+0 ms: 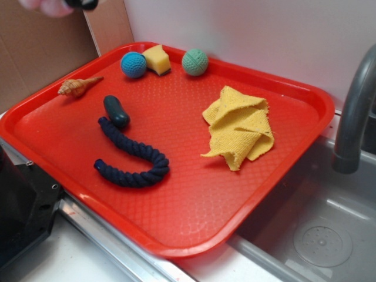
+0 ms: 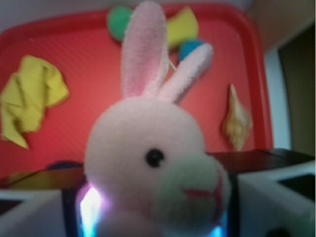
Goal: Grab the pink bunny.
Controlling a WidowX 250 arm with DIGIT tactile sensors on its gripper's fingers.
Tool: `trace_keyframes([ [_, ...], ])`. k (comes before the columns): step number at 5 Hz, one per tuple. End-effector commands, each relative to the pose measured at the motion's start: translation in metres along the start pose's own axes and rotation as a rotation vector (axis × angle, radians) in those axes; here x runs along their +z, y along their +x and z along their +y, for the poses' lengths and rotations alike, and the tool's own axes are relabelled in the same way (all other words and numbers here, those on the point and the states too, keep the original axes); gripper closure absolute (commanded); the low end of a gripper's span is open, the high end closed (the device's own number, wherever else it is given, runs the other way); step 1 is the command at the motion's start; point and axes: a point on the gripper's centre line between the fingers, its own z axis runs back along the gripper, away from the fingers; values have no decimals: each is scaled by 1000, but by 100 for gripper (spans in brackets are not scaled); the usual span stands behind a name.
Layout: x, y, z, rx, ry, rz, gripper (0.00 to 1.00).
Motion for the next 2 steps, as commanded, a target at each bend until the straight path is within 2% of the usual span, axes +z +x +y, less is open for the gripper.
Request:
trace_keyframes([
  [1,42,6,-27,-60,-43,-58,100],
  [2,43,-4,-36,-89,-37,-47,100],
])
